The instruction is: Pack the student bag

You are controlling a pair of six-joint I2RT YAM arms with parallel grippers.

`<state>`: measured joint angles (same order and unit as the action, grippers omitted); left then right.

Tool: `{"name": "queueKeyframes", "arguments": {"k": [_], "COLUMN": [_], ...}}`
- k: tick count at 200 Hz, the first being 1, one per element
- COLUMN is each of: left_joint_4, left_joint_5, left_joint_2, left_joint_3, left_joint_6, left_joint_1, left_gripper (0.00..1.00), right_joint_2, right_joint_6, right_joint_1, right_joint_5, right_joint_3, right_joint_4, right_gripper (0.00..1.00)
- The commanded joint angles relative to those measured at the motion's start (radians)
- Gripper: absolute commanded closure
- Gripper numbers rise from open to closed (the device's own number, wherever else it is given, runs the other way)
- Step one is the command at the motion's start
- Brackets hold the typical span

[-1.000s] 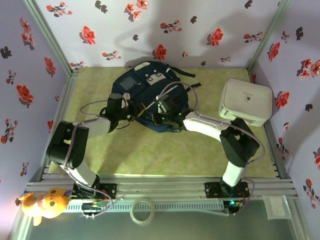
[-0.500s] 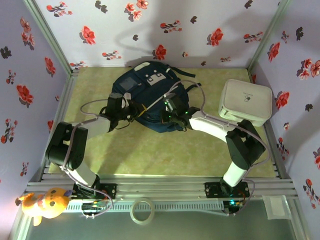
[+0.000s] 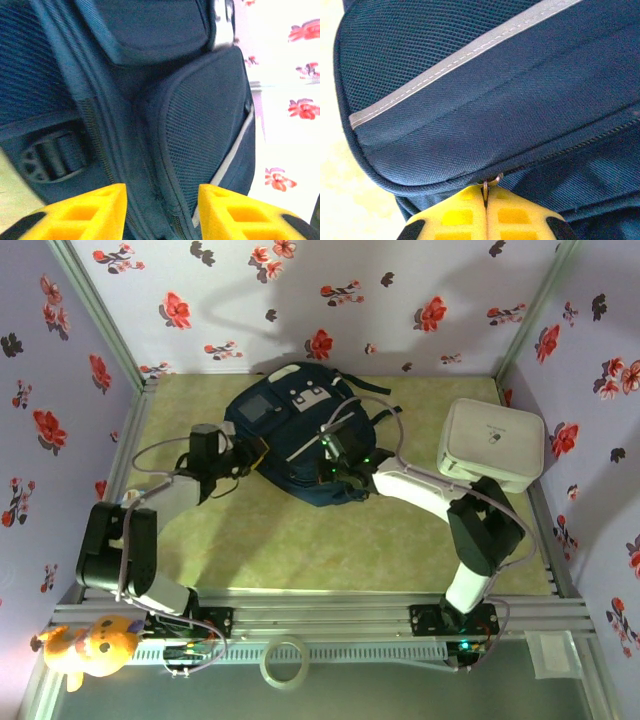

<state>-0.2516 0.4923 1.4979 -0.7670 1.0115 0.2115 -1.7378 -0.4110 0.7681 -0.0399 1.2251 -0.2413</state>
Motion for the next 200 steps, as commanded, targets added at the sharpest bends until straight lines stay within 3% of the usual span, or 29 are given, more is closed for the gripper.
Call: {"name": "queueKeyframes", "arguments": {"k": [1, 32, 77, 134, 183, 200], "left_joint_4": [0.055, 0.091, 0.087, 0.096, 0.161, 0.207], "left_joint_5": [-0.026, -0.024, 0.026, 0.011, -0.008, -0.026], "left_joint_2": [-0.061, -0.13, -0.149, -0.128, -0.09, -0.084], "left_joint_3": [0.046, 0.084, 0.107, 0.101, 0.05, 0.02], "left_joint_6": [-0.028, -0.013, 0.032, 0.01, -0.063, -0.107], "left_joint_1": [-0.049, -0.091, -0.115, -0.115, -0.115, -0.115], "left_gripper": [0.54, 0.48, 0.49, 0.69, 0.79, 0.9], "right_joint_2": [-0.068, -0.163, -0.252, -0.264, -0.25, -0.233], "right_joint_6": [0.004, 0.002, -0.009, -0.019, -0.028, -0.031], "right_joint_1": [0.057, 0.106, 0.152, 0.164, 0.164, 0.164], "right_joint_5": [0.1, 0.147, 0.187, 0.19, 0.151, 0.099], "right_joint_3": [0.111, 0.234, 0.34, 0.347, 0.324, 0.302], "right_joint_4": [0.042, 0.054, 0.06, 0.063, 0.058, 0.044], "right_gripper": [1.0, 1.0, 1.0, 1.0, 1.0, 1.0]}}
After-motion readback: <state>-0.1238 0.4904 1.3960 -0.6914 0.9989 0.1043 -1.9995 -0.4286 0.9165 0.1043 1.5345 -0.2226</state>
